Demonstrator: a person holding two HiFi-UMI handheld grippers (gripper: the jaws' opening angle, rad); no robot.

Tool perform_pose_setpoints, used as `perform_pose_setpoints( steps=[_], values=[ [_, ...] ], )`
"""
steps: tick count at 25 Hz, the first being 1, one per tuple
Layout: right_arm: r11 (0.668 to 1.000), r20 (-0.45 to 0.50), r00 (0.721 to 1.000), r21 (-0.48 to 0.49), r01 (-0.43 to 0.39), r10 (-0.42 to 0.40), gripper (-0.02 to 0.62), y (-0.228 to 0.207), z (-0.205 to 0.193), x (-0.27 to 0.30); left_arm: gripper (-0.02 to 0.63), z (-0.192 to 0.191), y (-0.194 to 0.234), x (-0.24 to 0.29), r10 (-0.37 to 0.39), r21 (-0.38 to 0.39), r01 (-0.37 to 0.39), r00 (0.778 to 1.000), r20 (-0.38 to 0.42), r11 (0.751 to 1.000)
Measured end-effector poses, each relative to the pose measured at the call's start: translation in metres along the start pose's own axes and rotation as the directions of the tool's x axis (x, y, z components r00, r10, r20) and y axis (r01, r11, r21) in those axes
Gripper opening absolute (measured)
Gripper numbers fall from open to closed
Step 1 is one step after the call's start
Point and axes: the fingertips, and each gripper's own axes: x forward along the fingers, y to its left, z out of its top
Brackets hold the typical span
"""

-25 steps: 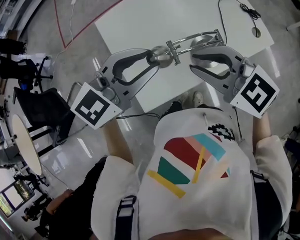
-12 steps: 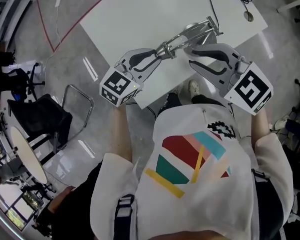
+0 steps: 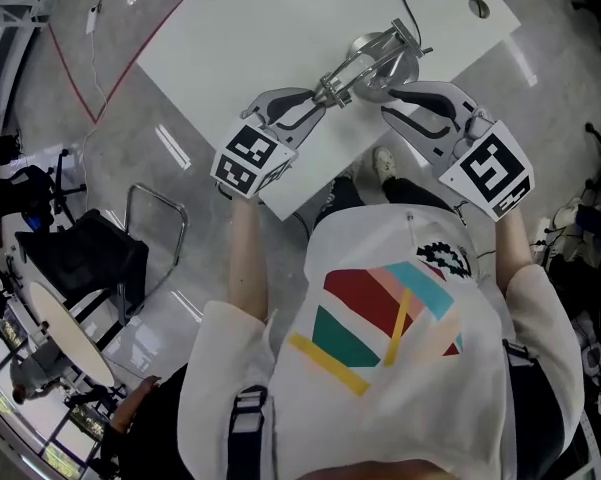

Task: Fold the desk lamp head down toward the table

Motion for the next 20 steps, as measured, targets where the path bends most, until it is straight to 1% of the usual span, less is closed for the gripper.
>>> perform_pose_setpoints(
  steps=[3, 7, 10, 14, 16, 18, 19, 20],
  values=[
    [0.999, -0.002, 1.0, 0.022, 0.032, -0.032, 0.086, -0.007, -0.004, -0.002, 0.152, 0.002, 0.003, 0.004, -0.011, -0.001, 0.011, 1.0, -0.015, 1.0],
    [0.997, -0.008, 0.998, 0.044, 0.055, -0.055, 0.086, -0.01, -0.011, -0.004, 0.152, 0.001, 0.003, 0.006, -0.032, -0.013, 0.032, 0.999, -0.004, 0.999],
    [0.997, -0.012, 0.998, 0.053, 0.062, -0.061, 0.086, -0.009, -0.014, -0.002, 0.152, 0.0, 0.003, 0.006, -0.04, -0.028, 0.04, 0.999, -0.001, 0.999],
    [0.997, -0.001, 0.998, 0.055, 0.062, -0.062, 0.086, -0.005, -0.01, 0.0, 0.152, 0.0, 0.004, 0.005, -0.026, -0.031, 0.026, 1.0, 0.005, 0.999],
    [0.996, 0.015, 0.998, 0.057, 0.063, -0.064, 0.086, -0.003, -0.005, 0.001, 0.152, 0.001, 0.004, 0.005, -0.001, 0.001, 0.001, 1.0, 0.011, 1.0],
    [0.996, 0.034, 0.997, 0.058, 0.069, -0.071, 0.086, -0.001, 0.002, 0.001, 0.152, 0.002, 0.0, 0.003, 0.067, 0.069, -0.069, 0.997, 0.031, 0.995],
    [0.996, 0.043, 0.996, 0.055, 0.076, -0.078, 0.086, -0.001, 0.005, 0.0, 0.152, 0.003, -0.004, 0.002, 0.1, 0.086, -0.104, 0.993, 0.058, 0.991],
    [0.995, 0.054, 0.995, 0.051, 0.085, -0.088, 0.086, -0.002, 0.009, -0.001, 0.152, 0.008, -0.008, -0.002, 0.117, 0.075, -0.125, 0.988, 0.102, 0.989]
  ],
)
